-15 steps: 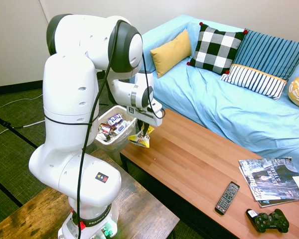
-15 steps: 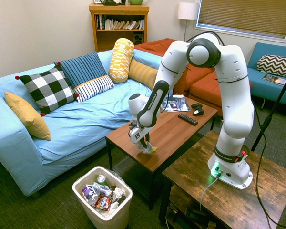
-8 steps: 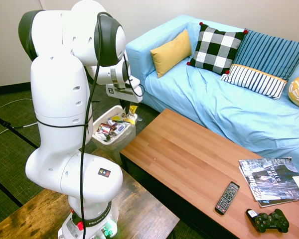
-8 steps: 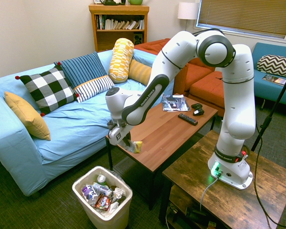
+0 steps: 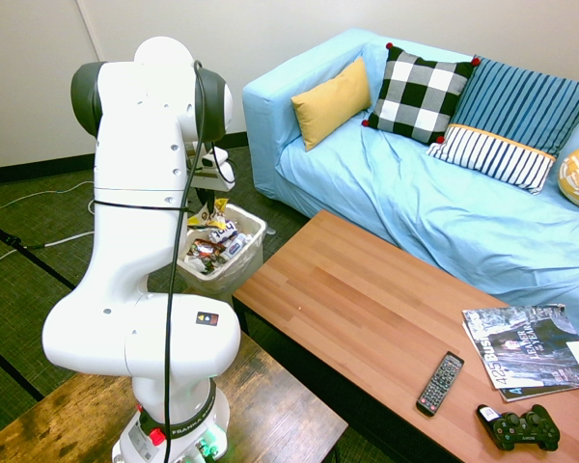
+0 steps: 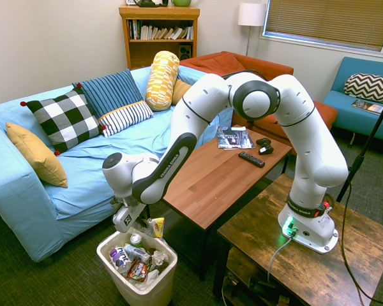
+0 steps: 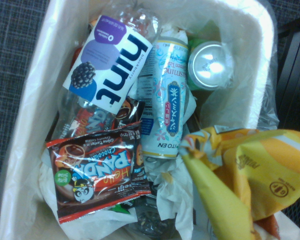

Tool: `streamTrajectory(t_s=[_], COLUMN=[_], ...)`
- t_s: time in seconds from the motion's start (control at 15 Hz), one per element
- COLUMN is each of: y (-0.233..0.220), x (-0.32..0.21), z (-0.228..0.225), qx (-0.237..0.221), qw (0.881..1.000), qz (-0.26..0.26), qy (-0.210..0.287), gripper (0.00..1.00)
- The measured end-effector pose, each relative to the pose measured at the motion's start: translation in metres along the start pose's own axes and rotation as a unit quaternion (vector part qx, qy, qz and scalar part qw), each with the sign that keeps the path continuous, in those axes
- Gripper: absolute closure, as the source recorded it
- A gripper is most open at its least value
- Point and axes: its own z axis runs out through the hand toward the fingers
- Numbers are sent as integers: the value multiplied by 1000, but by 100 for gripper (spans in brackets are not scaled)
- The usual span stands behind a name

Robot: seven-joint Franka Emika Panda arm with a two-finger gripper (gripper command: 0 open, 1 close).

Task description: Throw the chip bag in the trash bin

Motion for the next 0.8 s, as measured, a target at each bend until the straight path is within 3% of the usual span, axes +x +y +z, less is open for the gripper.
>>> streamTrajectory(t_s=[0.8], y=[-4], x=[13], z=[7], qx=[-5], qw=[1000], qz=[6], qy=[-2], gripper=[0])
